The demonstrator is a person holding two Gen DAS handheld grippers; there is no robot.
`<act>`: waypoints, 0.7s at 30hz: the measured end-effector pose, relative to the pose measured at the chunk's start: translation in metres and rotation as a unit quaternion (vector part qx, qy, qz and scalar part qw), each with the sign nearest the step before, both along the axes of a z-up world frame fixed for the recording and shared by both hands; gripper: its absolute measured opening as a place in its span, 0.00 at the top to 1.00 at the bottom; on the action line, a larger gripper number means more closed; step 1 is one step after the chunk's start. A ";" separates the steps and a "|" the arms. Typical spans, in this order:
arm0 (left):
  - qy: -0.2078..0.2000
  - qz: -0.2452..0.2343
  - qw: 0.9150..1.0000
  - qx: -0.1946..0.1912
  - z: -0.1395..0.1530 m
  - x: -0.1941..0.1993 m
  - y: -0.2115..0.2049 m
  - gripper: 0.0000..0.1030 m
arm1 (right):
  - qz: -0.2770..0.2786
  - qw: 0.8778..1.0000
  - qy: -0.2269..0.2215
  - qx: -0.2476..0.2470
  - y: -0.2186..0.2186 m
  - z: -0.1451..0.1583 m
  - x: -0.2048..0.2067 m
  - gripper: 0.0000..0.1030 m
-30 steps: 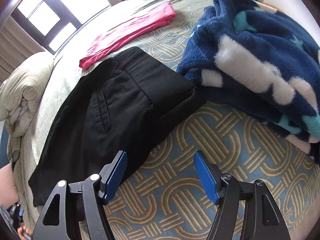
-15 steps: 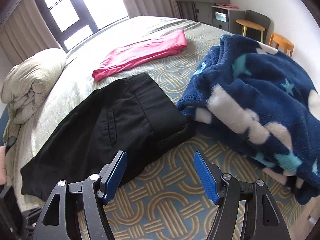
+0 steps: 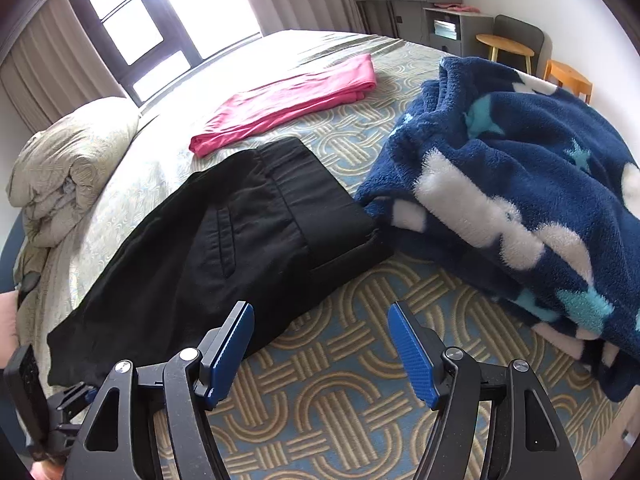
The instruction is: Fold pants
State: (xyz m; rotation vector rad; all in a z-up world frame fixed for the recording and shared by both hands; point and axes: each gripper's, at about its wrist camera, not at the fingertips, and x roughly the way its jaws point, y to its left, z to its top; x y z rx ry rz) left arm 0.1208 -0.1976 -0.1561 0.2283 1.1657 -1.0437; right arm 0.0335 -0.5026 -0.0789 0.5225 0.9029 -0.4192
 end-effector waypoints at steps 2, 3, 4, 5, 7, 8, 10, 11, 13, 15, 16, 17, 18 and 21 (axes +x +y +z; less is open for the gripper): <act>0.000 -0.009 1.000 -0.005 -0.001 -0.004 -0.006 0.41 | -0.003 1.000 -0.001 -0.003 -0.001 0.001 -0.003 0.31; -0.003 -0.012 1.000 -0.006 -0.001 -0.006 -0.009 0.41 | -0.004 1.000 0.000 -0.003 -0.001 0.001 -0.004 0.31; -0.006 -0.015 1.000 -0.008 -0.001 -0.008 -0.012 0.41 | -0.005 1.000 0.001 -0.002 -0.002 0.001 -0.004 0.31; -0.007 -0.018 1.000 -0.011 0.000 -0.009 -0.015 0.41 | -0.005 1.000 0.002 0.000 -0.003 0.000 -0.004 0.31; -0.005 -0.030 0.999 -0.017 0.003 -0.013 -0.018 0.43 | -0.001 1.000 0.005 0.004 -0.004 0.000 -0.002 0.31; -0.010 -0.033 0.999 -0.016 0.004 -0.015 -0.019 0.43 | 0.003 1.000 0.006 0.004 -0.005 0.000 0.000 0.31; -0.017 -0.042 0.999 -0.016 0.006 -0.019 -0.016 0.43 | 0.018 1.000 0.000 -0.006 -0.008 0.008 0.008 0.31; -0.016 -0.043 0.999 -0.017 0.006 -0.020 -0.015 0.43 | 0.027 1.000 -0.006 -0.010 -0.010 0.012 0.014 0.31; -0.010 -0.041 0.999 -0.017 0.005 -0.019 -0.015 0.44 | 0.048 0.999 -0.021 -0.012 -0.019 0.025 0.031 0.31; -0.005 -0.035 0.999 -0.018 0.005 -0.018 -0.015 0.45 | 0.079 0.996 -0.029 -0.006 -0.031 0.033 0.058 0.26; -0.002 -0.031 0.999 -0.019 0.005 -0.017 -0.015 0.45 | 0.091 0.995 -0.029 -0.003 -0.039 0.035 0.075 0.24; -0.001 -0.030 0.999 -0.019 0.005 -0.016 -0.015 0.45 | 0.097 0.995 -0.024 0.003 -0.049 0.034 0.095 0.23; 0.000 -0.029 0.999 -0.018 0.006 -0.016 -0.016 0.45 | 0.093 0.995 -0.017 0.007 -0.058 0.031 0.109 0.23; 0.000 -0.027 1.000 -0.015 0.007 -0.017 -0.016 0.45 | 0.097 0.994 0.010 0.046 -0.081 0.013 0.156 0.23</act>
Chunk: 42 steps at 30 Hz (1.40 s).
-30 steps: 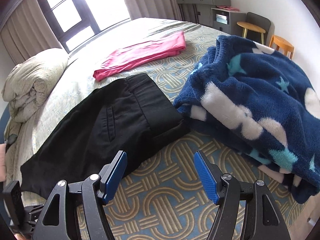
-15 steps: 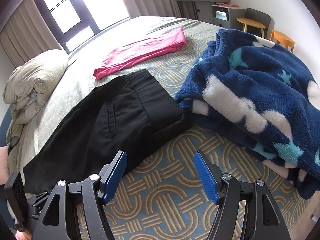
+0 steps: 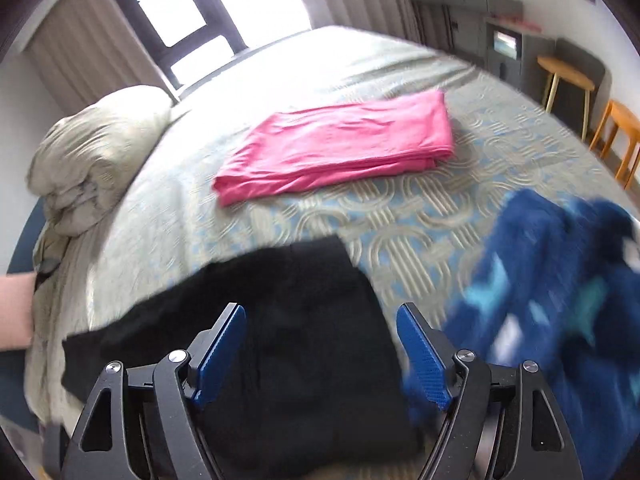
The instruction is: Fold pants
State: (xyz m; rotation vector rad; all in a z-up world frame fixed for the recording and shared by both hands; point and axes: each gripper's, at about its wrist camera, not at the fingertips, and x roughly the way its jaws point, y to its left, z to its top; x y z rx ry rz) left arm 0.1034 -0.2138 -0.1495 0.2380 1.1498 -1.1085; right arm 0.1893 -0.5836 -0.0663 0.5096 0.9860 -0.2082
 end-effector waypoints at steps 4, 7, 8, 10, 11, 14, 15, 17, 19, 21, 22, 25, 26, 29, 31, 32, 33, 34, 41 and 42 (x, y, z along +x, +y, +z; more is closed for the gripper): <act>0.002 0.006 1.000 0.003 0.000 -0.001 -0.001 0.44 | -0.001 0.998 0.065 0.007 -0.017 -0.035 0.047 0.23; 0.015 0.013 1.000 0.000 0.000 0.001 -0.001 0.45 | 0.008 0.996 0.084 0.037 -0.020 -0.058 0.062 0.26; 0.017 0.014 1.000 -0.001 0.000 0.002 -0.001 0.45 | 0.016 0.995 0.082 0.047 -0.018 -0.062 0.064 0.44; 0.021 0.015 1.000 -0.001 0.000 0.002 -0.001 0.45 | 0.025 0.996 0.082 0.008 -0.009 -0.060 0.066 0.59; 0.021 0.014 1.000 -0.001 0.001 0.002 -0.002 0.45 | 0.027 0.997 0.077 -0.010 -0.004 -0.055 0.065 0.69; 0.015 0.005 1.000 -0.009 0.007 -0.004 -0.003 0.45 | 0.007 0.999 0.025 -0.022 0.000 -0.024 0.050 0.85; 0.015 -0.002 1.000 -0.015 0.009 -0.006 -0.004 0.45 | -0.009 0.999 0.009 -0.031 -0.003 -0.013 0.047 0.85; 0.007 -0.011 1.000 -0.015 0.009 -0.009 -0.009 0.45 | -0.022 0.998 0.016 -0.057 -0.011 -0.014 0.053 0.85; -0.009 -0.014 1.000 0.002 0.005 -0.011 -0.014 0.45 | -0.003 0.997 0.042 -0.057 -0.013 -0.037 0.069 0.84; -0.005 -0.007 1.000 0.005 0.000 -0.011 -0.014 0.45 | 0.017 0.995 0.078 -0.068 -0.011 -0.060 0.077 0.64; 0.002 -0.004 1.000 0.003 -0.002 -0.010 -0.012 0.45 | 0.015 0.995 0.068 -0.074 -0.011 -0.059 0.074 0.62; 0.010 0.001 1.000 0.003 -0.002 -0.005 -0.008 0.45 | -0.010 0.998 0.049 -0.043 -0.020 -0.042 0.058 0.46; 0.008 0.002 1.000 0.003 -0.002 -0.004 -0.008 0.45 | -0.020 0.998 0.041 -0.034 -0.025 -0.032 0.048 0.40; 0.000 0.013 1.000 -0.007 0.004 0.001 -0.002 0.45 | 0.001 0.999 0.038 -0.038 -0.023 -0.008 0.021 0.39; -0.001 0.021 1.000 -0.015 0.006 0.005 0.001 0.45 | 0.024 0.998 0.035 -0.048 -0.013 0.004 -0.011 0.39; -0.002 0.027 0.999 -0.018 0.006 0.007 0.003 0.45 | 0.033 0.998 0.036 -0.049 -0.007 0.006 -0.026 0.39; -0.003 0.031 0.999 -0.018 0.007 0.009 0.004 0.45 | 0.039 0.997 0.042 -0.048 0.001 0.006 -0.041 0.39; -0.001 0.036 0.999 -0.019 0.006 0.012 0.005 0.45 | 0.036 0.997 0.048 -0.044 0.009 0.004 -0.056 0.39; 0.022 0.049 0.998 -0.022 -0.005 0.018 -0.004 0.45 | -0.099 0.986 0.003 0.134 0.012 -0.035 -0.138 0.39; 0.023 0.049 0.998 -0.022 -0.005 0.018 -0.006 0.45 | -0.118 0.982 -0.003 0.148 0.008 -0.039 -0.138 0.38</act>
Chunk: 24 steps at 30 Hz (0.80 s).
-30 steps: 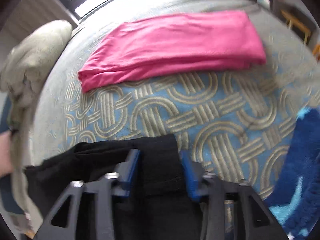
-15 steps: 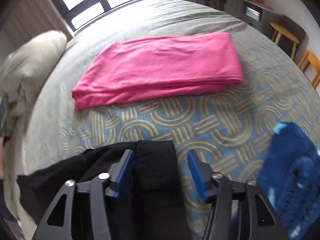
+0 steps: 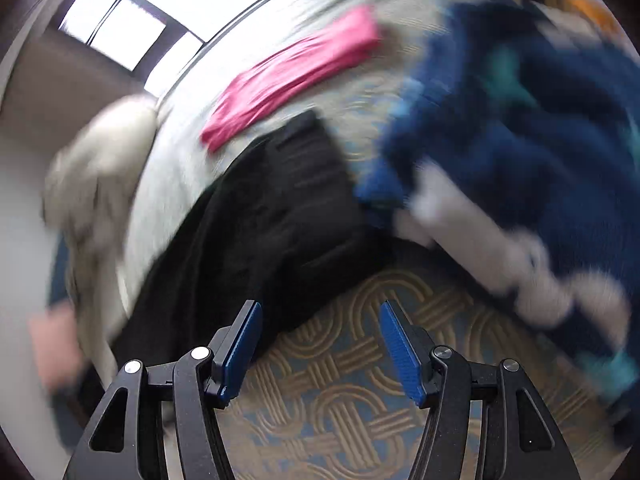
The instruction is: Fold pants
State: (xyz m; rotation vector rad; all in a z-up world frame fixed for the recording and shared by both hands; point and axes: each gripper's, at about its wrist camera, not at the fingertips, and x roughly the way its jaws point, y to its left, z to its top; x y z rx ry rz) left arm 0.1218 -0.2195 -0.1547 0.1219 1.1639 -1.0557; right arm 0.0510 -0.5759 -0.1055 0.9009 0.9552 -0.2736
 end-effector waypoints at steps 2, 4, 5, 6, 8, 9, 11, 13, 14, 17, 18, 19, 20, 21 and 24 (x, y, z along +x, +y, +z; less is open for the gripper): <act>-0.003 0.003 1.000 0.003 0.000 -0.002 -0.003 0.45 | -0.039 0.998 -0.015 0.042 -0.011 -0.012 0.006 0.35; -0.007 0.003 1.000 0.004 0.002 -0.004 -0.003 0.45 | -0.058 0.996 -0.011 0.063 -0.015 -0.022 0.019 0.35; -0.010 0.003 1.000 0.004 0.003 -0.005 -0.003 0.47 | -0.058 0.997 0.001 0.050 -0.014 -0.023 0.025 0.47; -0.010 0.000 1.000 0.004 0.004 -0.007 -0.003 0.54 | -0.054 0.998 0.026 -0.004 -0.012 -0.019 0.030 0.87; -0.010 -0.007 1.000 -0.001 0.008 -0.010 0.001 0.56 | -0.045 0.997 0.043 -0.056 -0.015 -0.016 0.029 0.89; -0.012 -0.008 1.000 -0.002 0.010 -0.013 0.002 0.56 | -0.040 0.996 0.054 -0.053 -0.023 -0.020 0.025 0.89; -0.010 -0.010 1.000 -0.001 0.008 -0.014 0.005 0.56 | -0.021 0.998 0.050 -0.036 -0.032 -0.028 0.021 0.89; 0.001 -0.005 1.000 0.000 0.002 -0.013 0.005 0.56 | 0.034 0.995 0.052 -0.078 -0.025 -0.024 0.025 0.87; 0.004 -0.003 1.000 0.000 0.000 -0.013 0.004 0.56 | 0.049 0.992 0.056 -0.105 -0.019 -0.022 0.026 0.84; -0.002 0.001 1.000 0.004 -0.003 -0.014 0.002 0.56 | 0.063 0.982 0.083 -0.161 -0.008 -0.014 0.030 0.81; -0.006 0.000 1.000 0.005 -0.003 -0.016 0.001 0.56 | 0.053 0.981 0.090 -0.164 -0.010 -0.013 0.029 0.83; -0.013 -0.004 1.000 0.006 -0.002 -0.017 0.000 0.56 | 0.038 0.978 0.102 -0.176 -0.011 -0.012 0.027 0.86; -0.021 -0.007 1.000 0.009 -0.002 -0.019 -0.001 0.58 | 0.034 0.981 0.100 -0.163 -0.016 -0.011 0.025 0.86; -0.032 -0.007 0.999 0.015 -0.001 -0.020 -0.001 0.70 | 0.027 0.983 0.101 -0.153 -0.016 -0.009 0.025 0.86; -0.016 0.018 1.000 0.010 -0.005 -0.010 0.007 0.90 | 0.024 0.979 0.095 -0.179 -0.003 0.014 0.019 0.86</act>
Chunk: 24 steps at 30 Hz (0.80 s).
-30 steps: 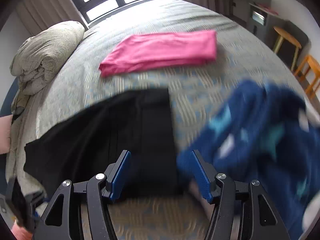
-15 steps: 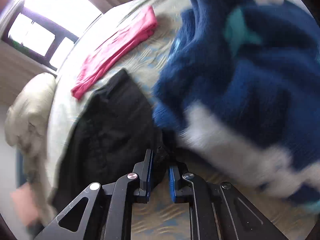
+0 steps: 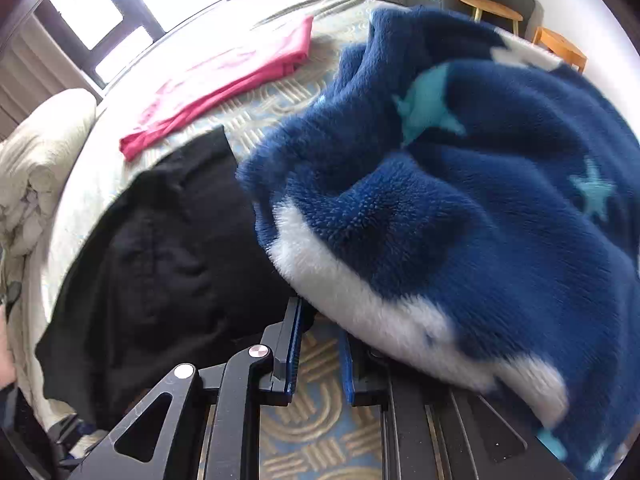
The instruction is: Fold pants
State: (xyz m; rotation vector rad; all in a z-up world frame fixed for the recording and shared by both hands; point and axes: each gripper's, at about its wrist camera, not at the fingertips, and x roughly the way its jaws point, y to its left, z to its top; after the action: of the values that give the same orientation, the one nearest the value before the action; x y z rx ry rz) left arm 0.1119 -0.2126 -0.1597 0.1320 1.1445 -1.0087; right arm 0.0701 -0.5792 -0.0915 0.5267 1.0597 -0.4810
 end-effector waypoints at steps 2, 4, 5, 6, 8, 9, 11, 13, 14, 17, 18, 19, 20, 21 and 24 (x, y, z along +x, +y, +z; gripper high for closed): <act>0.035 0.016 0.999 -0.024 -0.002 0.009 0.010 0.90 | 0.010 0.999 -0.002 -0.051 0.018 0.022 -0.001 0.83; 0.035 0.021 0.999 -0.026 -0.003 0.008 0.011 0.90 | 0.045 0.996 -0.035 -0.075 0.042 0.047 0.005 0.81; 0.028 0.020 0.999 -0.021 -0.003 0.005 0.009 0.90 | 0.065 0.994 -0.054 -0.075 0.051 0.056 0.013 0.81; 0.020 0.019 0.999 -0.016 -0.003 0.003 0.006 0.90 | 0.092 0.991 -0.073 -0.069 0.066 0.063 0.026 0.81; 0.004 0.019 1.000 -0.009 -0.002 -0.004 0.000 0.90 | 0.155 0.983 -0.088 -0.051 0.105 0.061 0.061 0.81; 0.000 0.020 1.000 -0.008 -0.001 -0.005 0.000 0.90 | 0.181 0.979 -0.083 -0.045 0.127 0.056 0.077 0.81; 0.001 0.022 1.000 -0.010 -0.002 -0.006 0.001 0.89 | 0.241 0.968 -0.063 -0.028 0.162 0.038 0.108 0.81; 0.012 0.021 1.000 -0.013 -0.004 -0.006 0.004 0.89 | 0.274 0.961 -0.021 0.003 0.190 0.010 0.138 0.81; 0.015 0.019 1.000 -0.013 -0.005 -0.007 0.007 0.89 | 0.284 0.959 -0.001 0.005 0.198 -0.001 0.140 0.81; 0.030 0.015 0.999 -0.012 -0.003 -0.008 0.020 0.89 | 0.263 0.957 0.073 -0.098 0.203 -0.044 0.177 0.84; 0.033 0.018 0.999 -0.014 -0.001 -0.010 0.029 0.89 | 0.251 0.960 0.056 -0.107 0.200 -0.041 0.185 0.84; 0.034 0.023 0.999 -0.017 0.002 -0.011 0.040 0.85 | 0.236 0.964 0.051 -0.110 0.195 -0.036 0.188 0.84; 0.031 0.033 0.999 -0.020 0.005 -0.011 0.056 0.83 | 0.213 0.969 0.052 -0.116 0.190 -0.028 0.192 0.84; 0.028 0.049 0.998 -0.023 0.009 -0.010 0.073 0.76 | 0.205 0.971 0.047 -0.117 0.189 -0.021 0.192 0.84; 0.017 0.126 0.991 -0.028 0.016 0.001 0.140 0.70 | 0.255 0.963 0.012 -0.086 0.205 0.007 0.193 0.81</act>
State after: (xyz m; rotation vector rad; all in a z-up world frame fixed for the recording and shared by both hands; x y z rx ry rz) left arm 0.1134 -0.0731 -0.1436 -0.0744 1.1301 -0.8196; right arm 0.2629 -0.3739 -0.0840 0.0832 1.1164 -0.1205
